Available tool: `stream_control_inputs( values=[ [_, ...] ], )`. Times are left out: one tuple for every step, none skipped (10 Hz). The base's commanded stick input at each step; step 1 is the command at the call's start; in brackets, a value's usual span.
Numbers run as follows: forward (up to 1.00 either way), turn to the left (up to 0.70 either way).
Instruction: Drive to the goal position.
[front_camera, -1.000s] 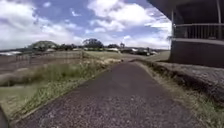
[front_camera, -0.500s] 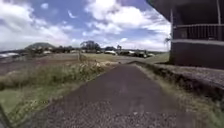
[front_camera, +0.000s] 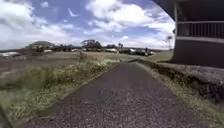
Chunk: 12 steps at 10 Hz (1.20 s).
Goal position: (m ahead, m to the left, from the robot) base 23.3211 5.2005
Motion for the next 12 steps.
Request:
stream_control_inputs(
  values=[
    [0.7, -0.34],
    [0.7, -0.29],
    [0.7, -0.01],
    [0.7, 0.0],
    [0.7, 0.0],
    [0.7, 0.0],
    [0.7, 0.0],
    [0.7, 0.0],
    [0.7, 0.0],
    [0.7, 0.0],
    [0.7, 0.0],
    [0.7, 0.0]
  ],
)
